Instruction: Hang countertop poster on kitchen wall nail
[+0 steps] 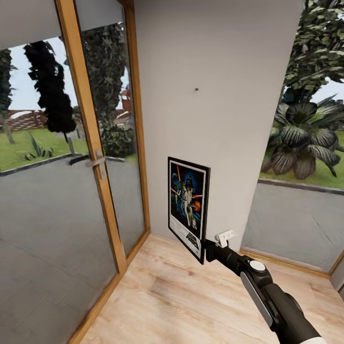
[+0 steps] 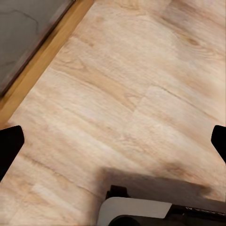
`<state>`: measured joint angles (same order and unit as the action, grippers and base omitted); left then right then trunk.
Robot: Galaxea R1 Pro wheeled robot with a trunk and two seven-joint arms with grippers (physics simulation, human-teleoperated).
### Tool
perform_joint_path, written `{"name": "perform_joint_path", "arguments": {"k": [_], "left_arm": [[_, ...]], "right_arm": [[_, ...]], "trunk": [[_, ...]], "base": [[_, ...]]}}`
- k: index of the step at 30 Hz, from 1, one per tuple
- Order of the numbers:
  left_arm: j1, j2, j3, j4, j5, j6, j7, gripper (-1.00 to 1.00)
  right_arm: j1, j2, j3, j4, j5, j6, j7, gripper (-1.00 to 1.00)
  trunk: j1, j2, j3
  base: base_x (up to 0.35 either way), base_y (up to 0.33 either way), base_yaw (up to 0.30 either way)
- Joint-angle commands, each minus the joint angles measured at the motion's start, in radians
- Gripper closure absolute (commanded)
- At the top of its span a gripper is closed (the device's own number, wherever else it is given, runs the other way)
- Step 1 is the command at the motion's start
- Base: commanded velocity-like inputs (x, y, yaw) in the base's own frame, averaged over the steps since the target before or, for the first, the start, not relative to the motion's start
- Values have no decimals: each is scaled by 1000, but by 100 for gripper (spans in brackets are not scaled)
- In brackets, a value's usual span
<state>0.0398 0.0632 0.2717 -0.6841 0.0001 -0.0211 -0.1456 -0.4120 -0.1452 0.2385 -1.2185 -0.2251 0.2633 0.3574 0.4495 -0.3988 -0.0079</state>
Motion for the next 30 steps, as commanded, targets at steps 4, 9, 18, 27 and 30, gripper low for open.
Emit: {"name": "perform_joint_path", "arguments": {"k": [4,9,18,27,30], "left_arm": [[0,0,3,0,0,-2,-6,-100],[0,0,3,0,0,-2,-6,-100],[0,0,3,0,-1,-2,-5,-100],[0,0,3,0,-2,-2,-4,-100],[0,0,3,0,-2,-2,-4,-100]], "right_arm": [[-1,-1,1,-1,-13,8,3,100],[-1,-1,1,-1,-13,9,4,100],[-1,-1,1,-1,-13,10,4,100],[-1,-1,1,-1,-16,11,5,100],[-1,-1,1,-1,-16,11,5,100]], "trunk": [[1,-1,-1],[1,-1,-1],[1,-1,1],[1,-1,7],[1,-1,9]], "base": [[0,345,-157],[32,345,-253],[211,253,-295],[64,26,-300],[4,1,-298]]}}
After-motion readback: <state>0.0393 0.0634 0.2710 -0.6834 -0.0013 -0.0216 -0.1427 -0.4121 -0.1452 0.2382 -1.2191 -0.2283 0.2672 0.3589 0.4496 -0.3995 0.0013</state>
